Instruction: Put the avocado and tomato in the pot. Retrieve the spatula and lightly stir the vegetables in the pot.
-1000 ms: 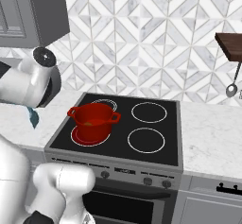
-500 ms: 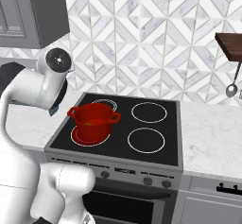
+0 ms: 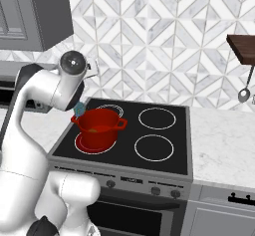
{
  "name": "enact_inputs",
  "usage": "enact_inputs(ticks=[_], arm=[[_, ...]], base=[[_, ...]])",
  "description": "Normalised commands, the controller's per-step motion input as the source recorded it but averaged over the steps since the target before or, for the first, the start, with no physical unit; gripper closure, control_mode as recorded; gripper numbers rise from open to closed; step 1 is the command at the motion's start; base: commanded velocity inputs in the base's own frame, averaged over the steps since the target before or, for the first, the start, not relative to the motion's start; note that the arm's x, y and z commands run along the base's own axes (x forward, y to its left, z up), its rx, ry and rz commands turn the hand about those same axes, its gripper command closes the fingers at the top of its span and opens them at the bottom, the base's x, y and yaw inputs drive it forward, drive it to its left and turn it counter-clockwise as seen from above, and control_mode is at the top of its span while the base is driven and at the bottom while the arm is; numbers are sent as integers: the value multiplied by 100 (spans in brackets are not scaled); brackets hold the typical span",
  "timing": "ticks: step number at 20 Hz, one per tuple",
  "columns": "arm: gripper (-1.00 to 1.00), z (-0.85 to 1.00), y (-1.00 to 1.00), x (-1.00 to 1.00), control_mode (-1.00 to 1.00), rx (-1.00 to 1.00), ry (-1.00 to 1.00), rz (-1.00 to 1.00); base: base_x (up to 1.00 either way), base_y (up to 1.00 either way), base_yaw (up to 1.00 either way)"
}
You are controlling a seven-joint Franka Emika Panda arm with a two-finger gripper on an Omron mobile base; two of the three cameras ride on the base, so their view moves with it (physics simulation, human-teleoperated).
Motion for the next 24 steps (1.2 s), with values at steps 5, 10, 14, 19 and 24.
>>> enact_inputs(ticks=[5, 10, 14, 19, 24], arm=[[100, -49, -15, 49, -100, 6, 0, -8], [100, -35, -2, 54, -100, 11, 0, -4], [100, -51, -16, 19, -100, 4, 3, -8], [100, -36, -17, 18, -100, 0, 6, -12], [100, -25, -5, 34, -100, 3, 9, -13]], base=[[0, 0, 0], [0, 0, 0], [0, 0, 0], [0, 0, 0], [0, 0, 0]])
